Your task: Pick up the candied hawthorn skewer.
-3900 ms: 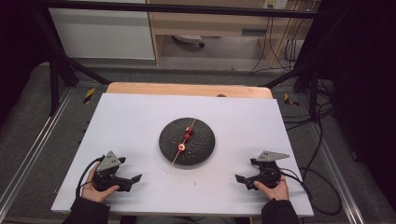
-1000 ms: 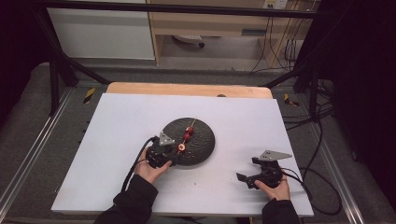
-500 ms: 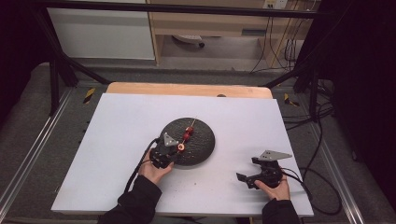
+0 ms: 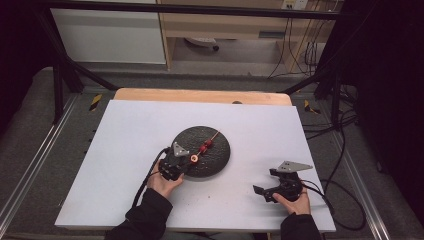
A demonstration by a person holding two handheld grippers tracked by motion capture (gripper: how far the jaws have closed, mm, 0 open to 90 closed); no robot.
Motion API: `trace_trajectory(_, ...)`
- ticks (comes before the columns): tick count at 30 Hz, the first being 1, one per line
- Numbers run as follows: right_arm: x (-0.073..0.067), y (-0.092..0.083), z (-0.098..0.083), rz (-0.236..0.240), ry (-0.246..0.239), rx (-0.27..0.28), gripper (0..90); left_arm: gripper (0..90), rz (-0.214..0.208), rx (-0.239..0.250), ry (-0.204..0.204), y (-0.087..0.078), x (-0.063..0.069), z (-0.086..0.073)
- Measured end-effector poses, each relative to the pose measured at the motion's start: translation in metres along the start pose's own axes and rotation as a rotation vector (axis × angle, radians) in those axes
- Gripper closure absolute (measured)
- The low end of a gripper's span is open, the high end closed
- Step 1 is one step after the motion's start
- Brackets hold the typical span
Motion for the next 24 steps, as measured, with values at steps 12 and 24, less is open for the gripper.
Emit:
trace_trajectory(12,0.000,0.000,0.000,-0.002,0.005,0.000,0.8,88.3,-0.044,0.081,-0.013,-0.020,-0.007,-0.003)
trace_trajectory(24,0.000,0.000,0.000,-0.002,0.014,0.000,0.6,88.3,-0.094,0.140,0.009,-0.046,-0.013,-0.019)
Point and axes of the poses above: each handheld gripper's, and its own axes: y roughly forward along the jaws, z roughly out of its top, x roughly to its right, the point moved 7 cm from there along y, roughly forward along the jaws, and after that the axes turned 1 degree about z, right-handed, at the moved point
